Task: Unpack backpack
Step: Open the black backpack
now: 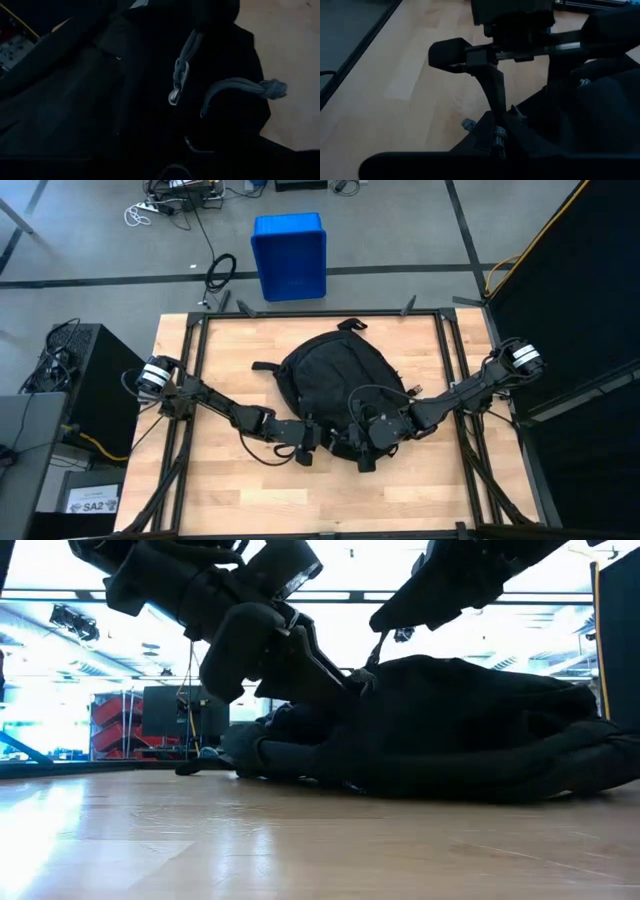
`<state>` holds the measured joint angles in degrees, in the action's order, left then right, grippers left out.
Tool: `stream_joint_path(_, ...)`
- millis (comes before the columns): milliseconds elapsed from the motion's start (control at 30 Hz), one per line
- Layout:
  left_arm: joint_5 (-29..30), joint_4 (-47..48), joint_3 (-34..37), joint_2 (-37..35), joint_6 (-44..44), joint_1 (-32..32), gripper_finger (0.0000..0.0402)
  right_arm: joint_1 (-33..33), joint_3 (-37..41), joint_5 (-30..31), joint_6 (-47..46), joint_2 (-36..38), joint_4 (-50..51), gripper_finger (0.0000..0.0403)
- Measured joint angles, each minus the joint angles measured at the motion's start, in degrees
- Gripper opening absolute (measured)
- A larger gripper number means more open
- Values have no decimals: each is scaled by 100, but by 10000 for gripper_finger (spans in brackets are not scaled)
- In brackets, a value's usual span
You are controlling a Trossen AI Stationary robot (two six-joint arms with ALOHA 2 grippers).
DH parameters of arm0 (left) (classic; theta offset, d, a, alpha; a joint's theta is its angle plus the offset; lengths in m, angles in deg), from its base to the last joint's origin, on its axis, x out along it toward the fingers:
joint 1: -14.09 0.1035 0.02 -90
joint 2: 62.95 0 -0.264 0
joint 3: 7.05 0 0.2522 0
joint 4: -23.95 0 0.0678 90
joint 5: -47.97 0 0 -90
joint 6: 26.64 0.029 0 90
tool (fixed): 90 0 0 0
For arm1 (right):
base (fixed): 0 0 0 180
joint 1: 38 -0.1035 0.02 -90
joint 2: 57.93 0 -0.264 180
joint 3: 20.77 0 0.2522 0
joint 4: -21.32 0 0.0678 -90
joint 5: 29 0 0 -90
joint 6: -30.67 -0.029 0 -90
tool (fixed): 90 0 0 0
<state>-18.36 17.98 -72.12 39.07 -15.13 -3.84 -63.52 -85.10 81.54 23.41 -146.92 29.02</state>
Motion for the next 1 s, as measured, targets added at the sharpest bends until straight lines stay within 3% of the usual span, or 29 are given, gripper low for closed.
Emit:
stream_joint_path(333, -248, -46, 0, 0, -19, -4, 166, -109, 2, -20, 324, -2, -458, 0)
stream_joint_path(433, -36, 72, 0, 0, 19, -4, 134, -110, 4, -18, 268, -3, -542, 0)
stream_joint_path(600, 208, 112, 0, 0, 318, -11, 19, -171, 4, -18, 214, -4, -532, 0)
stream_joint_path(767, 299, 365, 4, -114, 451, -25, 1, -272, 2, -22, 26, -4, -163, 0)
stream_joint_path(1000, 848, 1626, 4, -573, 26, -260, 0, -595, -14, -156, -503, 13, 524, 0)
